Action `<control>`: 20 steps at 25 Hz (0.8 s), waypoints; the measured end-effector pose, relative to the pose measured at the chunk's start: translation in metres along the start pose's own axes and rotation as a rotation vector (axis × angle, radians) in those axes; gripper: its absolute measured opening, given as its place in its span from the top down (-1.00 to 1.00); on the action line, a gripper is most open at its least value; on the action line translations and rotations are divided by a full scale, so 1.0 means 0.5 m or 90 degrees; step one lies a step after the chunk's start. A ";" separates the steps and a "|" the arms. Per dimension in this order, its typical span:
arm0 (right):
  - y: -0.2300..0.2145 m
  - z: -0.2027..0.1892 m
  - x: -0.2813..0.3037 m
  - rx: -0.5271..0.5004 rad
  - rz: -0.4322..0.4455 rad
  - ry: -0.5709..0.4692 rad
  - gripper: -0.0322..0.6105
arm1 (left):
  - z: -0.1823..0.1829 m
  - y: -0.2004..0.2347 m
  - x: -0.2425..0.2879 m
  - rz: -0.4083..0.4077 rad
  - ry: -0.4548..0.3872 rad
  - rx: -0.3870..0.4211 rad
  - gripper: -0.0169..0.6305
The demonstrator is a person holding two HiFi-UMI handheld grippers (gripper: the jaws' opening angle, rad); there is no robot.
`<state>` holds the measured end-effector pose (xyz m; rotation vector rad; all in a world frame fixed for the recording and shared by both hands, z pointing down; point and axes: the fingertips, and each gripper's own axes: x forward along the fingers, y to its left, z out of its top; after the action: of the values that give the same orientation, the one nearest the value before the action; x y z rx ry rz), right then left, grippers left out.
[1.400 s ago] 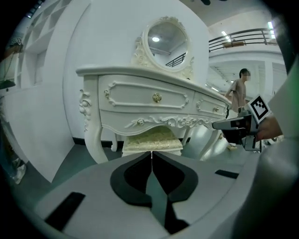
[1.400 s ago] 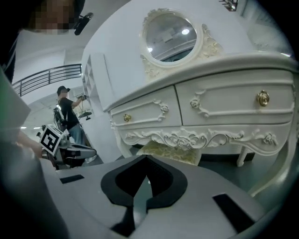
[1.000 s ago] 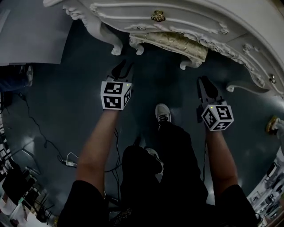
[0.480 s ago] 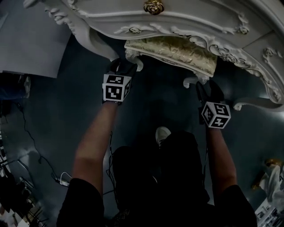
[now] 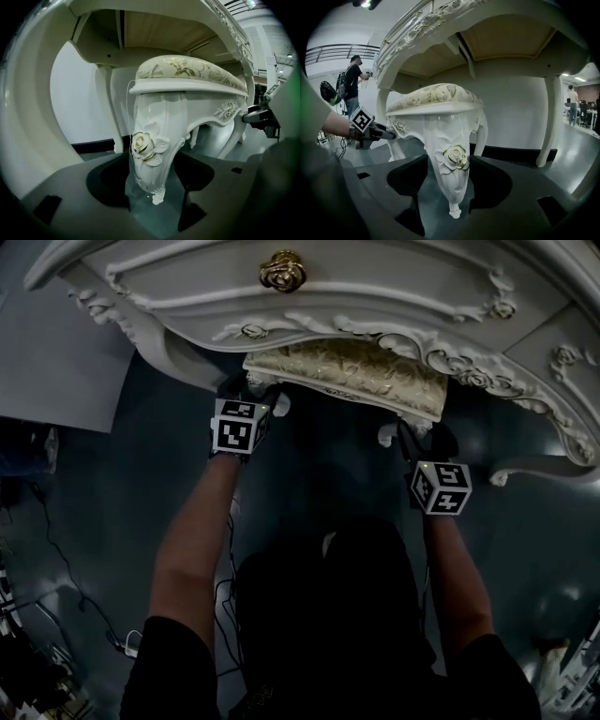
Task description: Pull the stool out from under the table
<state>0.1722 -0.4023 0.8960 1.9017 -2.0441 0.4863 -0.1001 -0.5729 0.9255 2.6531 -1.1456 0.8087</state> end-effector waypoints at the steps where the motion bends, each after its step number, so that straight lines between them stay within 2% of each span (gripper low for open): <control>1: 0.001 0.003 0.002 -0.006 0.001 -0.003 0.03 | 0.005 -0.001 0.003 -0.001 -0.002 0.003 0.02; 5: -0.004 0.000 0.004 -0.026 -0.003 -0.002 0.03 | 0.013 -0.002 0.007 0.002 -0.010 -0.008 0.05; 15: -0.009 -0.011 -0.005 -0.022 -0.016 0.011 0.06 | 0.002 -0.013 -0.002 0.002 0.019 -0.011 0.09; 20: -0.001 -0.016 -0.016 -0.022 -0.009 0.015 0.06 | -0.013 -0.021 -0.029 0.008 0.016 -0.018 0.09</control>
<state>0.1730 -0.3917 0.8997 1.8808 -2.0105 0.4648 -0.1038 -0.5541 0.9242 2.6083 -1.1597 0.8186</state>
